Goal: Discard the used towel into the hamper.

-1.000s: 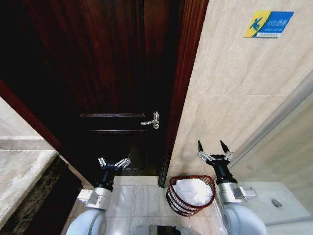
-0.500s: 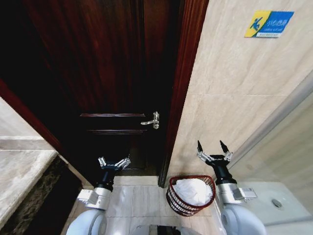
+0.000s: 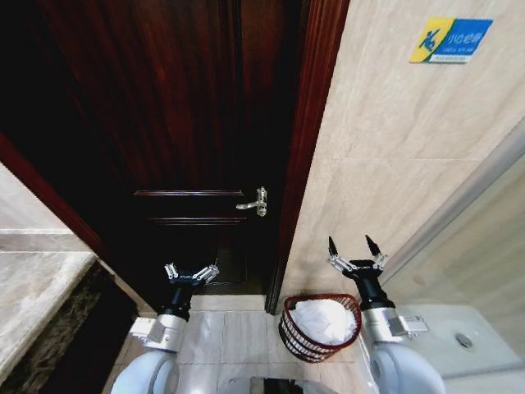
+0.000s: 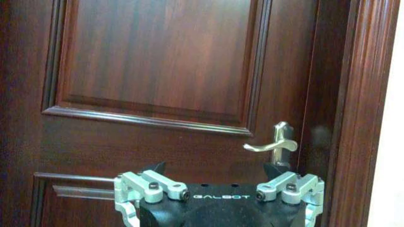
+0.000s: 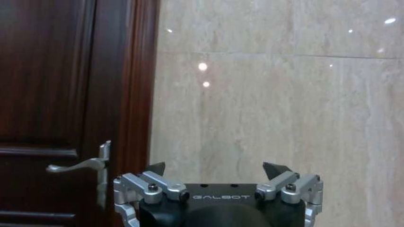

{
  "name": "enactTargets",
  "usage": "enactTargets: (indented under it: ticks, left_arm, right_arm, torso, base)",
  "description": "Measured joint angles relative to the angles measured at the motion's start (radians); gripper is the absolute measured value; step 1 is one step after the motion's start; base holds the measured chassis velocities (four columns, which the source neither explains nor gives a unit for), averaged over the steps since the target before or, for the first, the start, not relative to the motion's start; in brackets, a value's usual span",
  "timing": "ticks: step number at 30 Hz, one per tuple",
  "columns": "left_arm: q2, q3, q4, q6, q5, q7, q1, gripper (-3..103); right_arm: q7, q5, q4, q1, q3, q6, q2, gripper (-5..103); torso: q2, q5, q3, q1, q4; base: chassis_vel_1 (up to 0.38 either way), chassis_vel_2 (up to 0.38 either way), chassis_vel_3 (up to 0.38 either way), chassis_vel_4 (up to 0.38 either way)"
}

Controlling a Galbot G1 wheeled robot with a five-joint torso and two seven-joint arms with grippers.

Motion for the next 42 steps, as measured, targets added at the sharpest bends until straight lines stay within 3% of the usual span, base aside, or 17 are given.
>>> enactTargets:
  ticks: [42]
  left_arm:
    - [0.000,0.000,0.000,0.000,0.000,0.000,0.000,100]
  right_arm:
    - [-0.009,-0.015,-0.003,-0.008,-0.020,0.002,0.001,100]
  torso:
    - [0.000,0.0000,0.000,0.000,0.0000]
  base:
    - [0.000,0.000,0.000,0.000]
